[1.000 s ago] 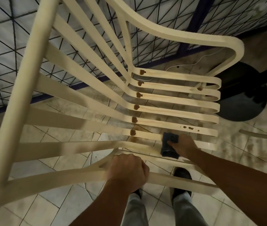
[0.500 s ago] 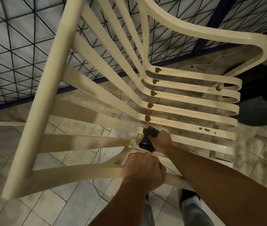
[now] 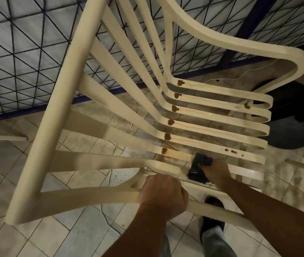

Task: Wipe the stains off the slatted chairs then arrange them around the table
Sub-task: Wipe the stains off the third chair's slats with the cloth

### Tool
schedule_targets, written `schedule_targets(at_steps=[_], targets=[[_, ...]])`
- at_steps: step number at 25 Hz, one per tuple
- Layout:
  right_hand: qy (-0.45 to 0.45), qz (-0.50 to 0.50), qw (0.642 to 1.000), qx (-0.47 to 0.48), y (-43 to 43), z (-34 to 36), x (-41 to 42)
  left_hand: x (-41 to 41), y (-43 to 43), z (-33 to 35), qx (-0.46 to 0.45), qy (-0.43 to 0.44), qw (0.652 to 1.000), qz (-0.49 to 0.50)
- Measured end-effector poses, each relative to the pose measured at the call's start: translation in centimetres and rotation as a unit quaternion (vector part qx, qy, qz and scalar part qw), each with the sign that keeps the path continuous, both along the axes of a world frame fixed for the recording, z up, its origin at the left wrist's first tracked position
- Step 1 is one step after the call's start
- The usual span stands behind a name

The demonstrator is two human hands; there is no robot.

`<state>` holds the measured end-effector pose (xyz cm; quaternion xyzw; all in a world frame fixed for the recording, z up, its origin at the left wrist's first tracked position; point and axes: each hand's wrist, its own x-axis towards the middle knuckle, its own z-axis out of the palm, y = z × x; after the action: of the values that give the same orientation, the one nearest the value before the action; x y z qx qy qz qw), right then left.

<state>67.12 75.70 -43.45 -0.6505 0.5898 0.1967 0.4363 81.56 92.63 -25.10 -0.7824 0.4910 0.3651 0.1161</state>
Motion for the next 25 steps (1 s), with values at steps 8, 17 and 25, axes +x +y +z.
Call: schedule_targets(at_steps=[8, 17, 25], targets=[[-0.039, 0.041, 0.998, 0.026, 5.7, -2.6, 11.3, 0.0, -0.3, 0.1, 0.022, -0.010, 1.000, -0.005], [-0.020, 0.000, 1.000, 0.024, 0.4, -0.5, 1.6, 0.0, -0.1, 0.1, 0.002, -0.013, 1.000, -0.005], [-0.061, -0.015, 0.998, 0.016, 4.7, -2.9, 10.7, 0.0, -0.7, 0.4, 0.029, 0.001, 1.000, -0.003]])
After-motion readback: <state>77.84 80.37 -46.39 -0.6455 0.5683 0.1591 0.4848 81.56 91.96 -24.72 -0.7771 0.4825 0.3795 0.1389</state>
